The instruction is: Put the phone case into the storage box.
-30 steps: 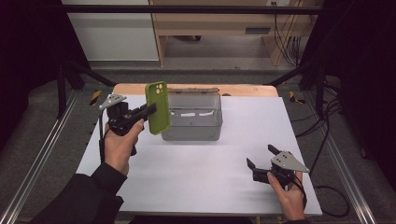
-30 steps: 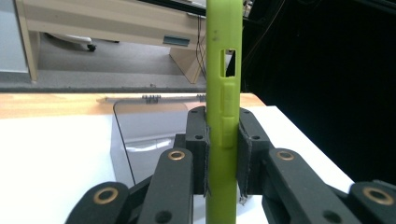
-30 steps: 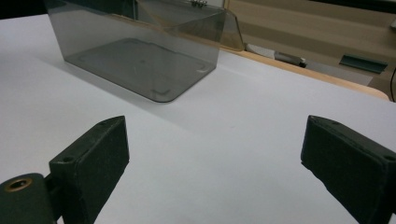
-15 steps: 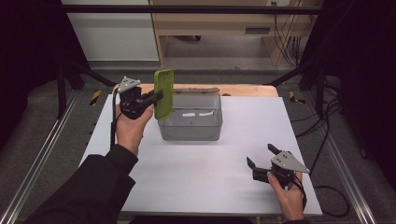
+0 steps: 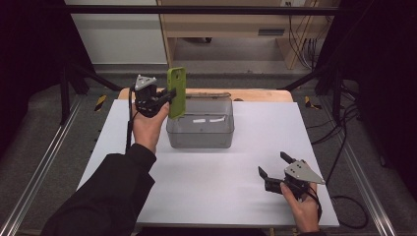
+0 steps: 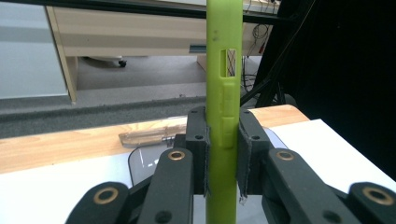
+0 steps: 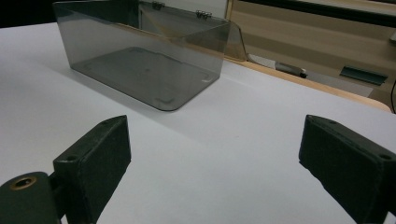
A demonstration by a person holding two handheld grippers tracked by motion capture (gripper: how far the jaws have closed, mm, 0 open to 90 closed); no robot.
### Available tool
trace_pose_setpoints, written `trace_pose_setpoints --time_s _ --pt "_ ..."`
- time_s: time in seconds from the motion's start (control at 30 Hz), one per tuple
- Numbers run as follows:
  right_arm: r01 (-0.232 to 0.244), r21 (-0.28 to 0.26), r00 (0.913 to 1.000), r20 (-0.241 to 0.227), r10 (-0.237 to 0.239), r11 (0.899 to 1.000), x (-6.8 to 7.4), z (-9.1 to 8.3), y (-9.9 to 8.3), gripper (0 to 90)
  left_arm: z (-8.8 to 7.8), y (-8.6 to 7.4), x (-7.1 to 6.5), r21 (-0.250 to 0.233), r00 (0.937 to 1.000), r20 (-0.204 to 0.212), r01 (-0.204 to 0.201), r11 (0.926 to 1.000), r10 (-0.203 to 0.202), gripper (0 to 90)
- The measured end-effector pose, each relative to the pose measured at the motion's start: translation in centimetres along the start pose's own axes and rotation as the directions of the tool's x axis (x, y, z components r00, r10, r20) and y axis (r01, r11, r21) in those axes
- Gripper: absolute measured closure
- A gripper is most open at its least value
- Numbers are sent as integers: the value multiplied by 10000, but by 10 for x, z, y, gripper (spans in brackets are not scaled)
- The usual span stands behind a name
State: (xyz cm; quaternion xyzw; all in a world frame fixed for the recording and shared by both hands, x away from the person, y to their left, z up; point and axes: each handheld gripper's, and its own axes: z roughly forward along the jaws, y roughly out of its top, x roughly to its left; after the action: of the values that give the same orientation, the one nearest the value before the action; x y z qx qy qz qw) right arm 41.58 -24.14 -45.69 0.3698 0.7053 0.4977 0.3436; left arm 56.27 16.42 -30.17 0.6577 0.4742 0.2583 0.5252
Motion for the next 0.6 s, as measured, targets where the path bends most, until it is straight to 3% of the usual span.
trace_pose_setpoints --time_s 0.23,0.6 --pt "-34 -130 10000 22 35 9999 0 0 0 84 10 2 -2 34 9995 -261 -169 9999 170 777" --pt "-150 -113 9999 3 150 9998 0 0 -1 64 21 -2 3 82 9988 -482 -2 10000 6 777"
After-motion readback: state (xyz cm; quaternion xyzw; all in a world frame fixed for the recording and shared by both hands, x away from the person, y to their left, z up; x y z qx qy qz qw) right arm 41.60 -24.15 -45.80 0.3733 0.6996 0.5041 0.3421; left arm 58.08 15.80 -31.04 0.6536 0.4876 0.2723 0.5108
